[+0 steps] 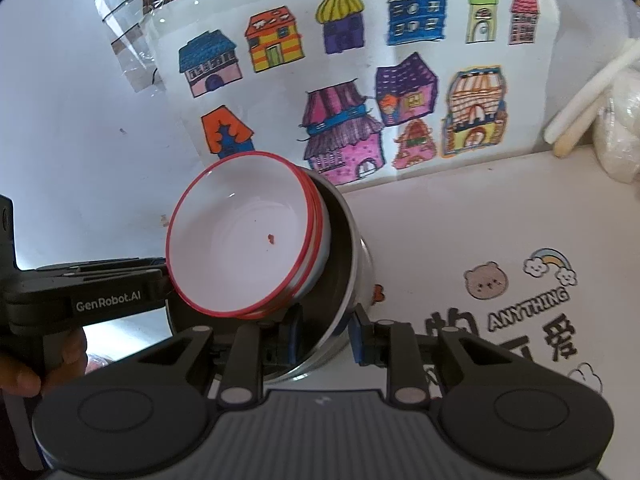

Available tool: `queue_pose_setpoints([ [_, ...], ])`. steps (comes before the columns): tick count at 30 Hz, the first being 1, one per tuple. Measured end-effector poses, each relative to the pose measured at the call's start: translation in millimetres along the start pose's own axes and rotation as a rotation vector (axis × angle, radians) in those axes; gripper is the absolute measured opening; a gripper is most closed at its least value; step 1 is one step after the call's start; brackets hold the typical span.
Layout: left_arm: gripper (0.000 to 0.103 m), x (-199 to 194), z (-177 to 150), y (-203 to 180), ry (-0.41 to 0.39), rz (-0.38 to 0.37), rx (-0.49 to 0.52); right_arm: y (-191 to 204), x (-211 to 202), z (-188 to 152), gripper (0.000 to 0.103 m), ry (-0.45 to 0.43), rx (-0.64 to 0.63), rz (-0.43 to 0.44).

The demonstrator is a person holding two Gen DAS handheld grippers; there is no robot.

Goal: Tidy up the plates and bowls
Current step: 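Carry the steel bowl stack over the steel plate stack with both grippers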

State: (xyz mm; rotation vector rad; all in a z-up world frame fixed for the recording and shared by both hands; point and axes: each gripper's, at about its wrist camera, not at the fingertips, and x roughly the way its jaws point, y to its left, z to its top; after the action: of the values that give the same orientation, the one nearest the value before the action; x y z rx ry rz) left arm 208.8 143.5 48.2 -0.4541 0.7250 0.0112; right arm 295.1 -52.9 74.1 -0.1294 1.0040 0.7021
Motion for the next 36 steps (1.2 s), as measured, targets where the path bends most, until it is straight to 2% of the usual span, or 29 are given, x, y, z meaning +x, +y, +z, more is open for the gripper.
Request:
queue_pose_setpoints([
  [17, 0.012, 3, 0, 23, -0.006, 0.052, -0.047, 6, 26, 9, 0.028, 0.024, 0.021, 0.052],
  [36, 0.012, 9, -1, 28, 0.011, 0.052, -0.06, 3, 30, 13, 0.028, 0.043, 0.033, 0.049],
])
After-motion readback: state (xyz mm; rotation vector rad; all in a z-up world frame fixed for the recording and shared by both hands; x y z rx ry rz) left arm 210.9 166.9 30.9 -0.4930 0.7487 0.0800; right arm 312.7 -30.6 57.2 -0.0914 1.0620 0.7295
